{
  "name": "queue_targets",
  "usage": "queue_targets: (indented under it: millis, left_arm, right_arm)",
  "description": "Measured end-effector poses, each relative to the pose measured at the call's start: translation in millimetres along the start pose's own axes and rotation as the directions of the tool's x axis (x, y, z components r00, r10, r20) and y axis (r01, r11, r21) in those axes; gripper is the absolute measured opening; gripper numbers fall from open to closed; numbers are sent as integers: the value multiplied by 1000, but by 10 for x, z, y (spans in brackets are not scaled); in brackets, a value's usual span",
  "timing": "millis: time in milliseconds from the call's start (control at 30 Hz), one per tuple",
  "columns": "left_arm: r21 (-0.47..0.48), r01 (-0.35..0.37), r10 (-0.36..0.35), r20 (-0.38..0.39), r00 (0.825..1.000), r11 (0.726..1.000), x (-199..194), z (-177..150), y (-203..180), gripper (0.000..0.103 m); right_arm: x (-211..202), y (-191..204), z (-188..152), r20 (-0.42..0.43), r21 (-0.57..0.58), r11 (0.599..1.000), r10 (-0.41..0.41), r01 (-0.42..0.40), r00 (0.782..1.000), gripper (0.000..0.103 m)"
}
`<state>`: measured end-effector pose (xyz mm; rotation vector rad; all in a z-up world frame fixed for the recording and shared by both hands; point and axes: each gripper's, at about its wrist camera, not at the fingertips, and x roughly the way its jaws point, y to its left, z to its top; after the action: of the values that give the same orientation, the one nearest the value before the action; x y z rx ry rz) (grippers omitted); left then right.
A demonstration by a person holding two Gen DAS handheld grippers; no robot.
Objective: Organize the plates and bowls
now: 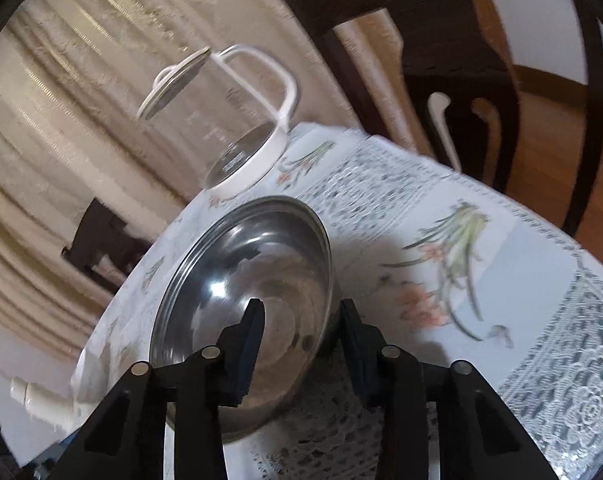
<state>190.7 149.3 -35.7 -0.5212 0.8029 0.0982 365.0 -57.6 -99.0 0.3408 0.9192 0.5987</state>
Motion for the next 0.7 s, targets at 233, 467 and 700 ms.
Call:
queue_targets:
  millis: [233, 467, 700]
  left_arm:
    - [-40, -22, 22, -12, 1000, 999, 154, 203, 9, 62]
    - [-128, -27, 22, -39, 999, 991, 428, 400, 38, 64]
    - [-182, -71, 59, -70, 996, 981, 759, 484, 117, 63]
  right_arm:
    - [111, 119, -68, -106, -58, 994, 86, -92, 991, 40]
    - [162, 119, -102, -147, -46, 988, 140, -148, 979, 40]
    - [204, 129, -116, -160, -57, 986, 149, -160, 976, 40]
